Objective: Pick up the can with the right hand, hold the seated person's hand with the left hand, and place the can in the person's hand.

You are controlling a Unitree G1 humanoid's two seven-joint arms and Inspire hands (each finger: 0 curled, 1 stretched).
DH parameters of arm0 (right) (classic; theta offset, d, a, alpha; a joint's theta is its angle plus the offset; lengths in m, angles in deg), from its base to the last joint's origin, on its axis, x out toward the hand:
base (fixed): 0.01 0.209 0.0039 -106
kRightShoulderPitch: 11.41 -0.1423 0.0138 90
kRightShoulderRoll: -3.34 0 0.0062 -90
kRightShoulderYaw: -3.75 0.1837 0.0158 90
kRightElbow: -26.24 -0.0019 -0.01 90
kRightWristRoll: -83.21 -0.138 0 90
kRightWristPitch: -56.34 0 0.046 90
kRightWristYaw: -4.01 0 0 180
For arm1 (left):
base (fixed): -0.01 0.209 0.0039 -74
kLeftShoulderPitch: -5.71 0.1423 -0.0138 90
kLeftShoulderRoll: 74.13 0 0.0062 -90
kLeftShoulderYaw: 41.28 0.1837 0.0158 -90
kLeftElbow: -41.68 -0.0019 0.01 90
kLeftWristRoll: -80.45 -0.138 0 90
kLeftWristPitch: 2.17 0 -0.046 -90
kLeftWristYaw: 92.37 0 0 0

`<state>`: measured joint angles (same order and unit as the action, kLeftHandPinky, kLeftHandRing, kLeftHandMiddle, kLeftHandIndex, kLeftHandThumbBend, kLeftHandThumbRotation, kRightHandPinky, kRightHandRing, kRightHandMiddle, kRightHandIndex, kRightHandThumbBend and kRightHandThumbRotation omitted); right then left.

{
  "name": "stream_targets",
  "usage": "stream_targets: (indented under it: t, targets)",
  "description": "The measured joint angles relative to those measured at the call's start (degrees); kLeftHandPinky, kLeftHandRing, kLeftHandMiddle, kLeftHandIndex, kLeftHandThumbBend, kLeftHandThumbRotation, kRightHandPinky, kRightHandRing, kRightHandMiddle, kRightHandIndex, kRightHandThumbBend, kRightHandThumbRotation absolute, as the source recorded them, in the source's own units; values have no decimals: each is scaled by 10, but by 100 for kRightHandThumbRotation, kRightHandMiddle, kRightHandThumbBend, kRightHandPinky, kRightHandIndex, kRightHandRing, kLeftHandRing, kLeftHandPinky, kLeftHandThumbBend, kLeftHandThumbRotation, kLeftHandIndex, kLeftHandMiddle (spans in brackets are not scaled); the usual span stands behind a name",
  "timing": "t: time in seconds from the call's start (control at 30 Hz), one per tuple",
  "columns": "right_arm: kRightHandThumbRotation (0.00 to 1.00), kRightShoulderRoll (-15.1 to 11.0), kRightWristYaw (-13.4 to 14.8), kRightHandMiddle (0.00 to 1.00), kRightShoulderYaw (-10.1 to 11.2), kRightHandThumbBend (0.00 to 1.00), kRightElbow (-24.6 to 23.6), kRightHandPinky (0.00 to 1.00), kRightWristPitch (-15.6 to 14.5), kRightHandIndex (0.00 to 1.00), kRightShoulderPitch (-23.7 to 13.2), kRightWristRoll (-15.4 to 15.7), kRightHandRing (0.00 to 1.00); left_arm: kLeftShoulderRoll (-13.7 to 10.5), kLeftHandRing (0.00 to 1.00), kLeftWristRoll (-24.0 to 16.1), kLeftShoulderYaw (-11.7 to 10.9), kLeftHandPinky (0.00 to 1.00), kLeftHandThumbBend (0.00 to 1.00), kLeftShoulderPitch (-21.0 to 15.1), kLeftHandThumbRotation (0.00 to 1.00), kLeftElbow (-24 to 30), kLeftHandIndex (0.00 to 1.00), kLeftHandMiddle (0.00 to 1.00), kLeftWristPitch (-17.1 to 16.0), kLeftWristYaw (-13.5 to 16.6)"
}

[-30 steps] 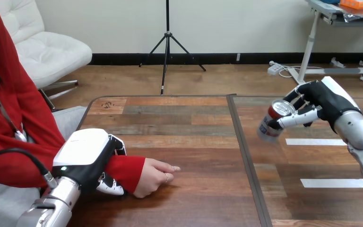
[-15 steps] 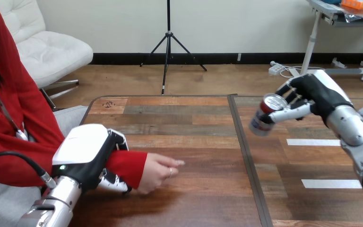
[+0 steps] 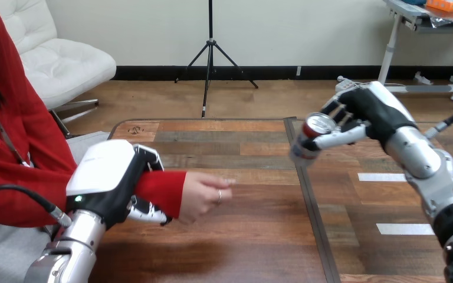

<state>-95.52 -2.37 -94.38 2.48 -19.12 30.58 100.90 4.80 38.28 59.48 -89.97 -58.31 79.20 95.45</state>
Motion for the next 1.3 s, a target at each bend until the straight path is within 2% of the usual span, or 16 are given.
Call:
stream_targets:
  t: [0.43,1.3]
  targets:
    - [0,24,-16,41,-6,75,-45,31,4,46,5,1,35,17,30,0,-14,25,90,-1,0,36,36,36,15,0]
    - [0,63,-38,39,-14,75,-116,29,6,45,21,3,33,44,31,1,-23,25,87,-12,0,37,36,35,36,-1]
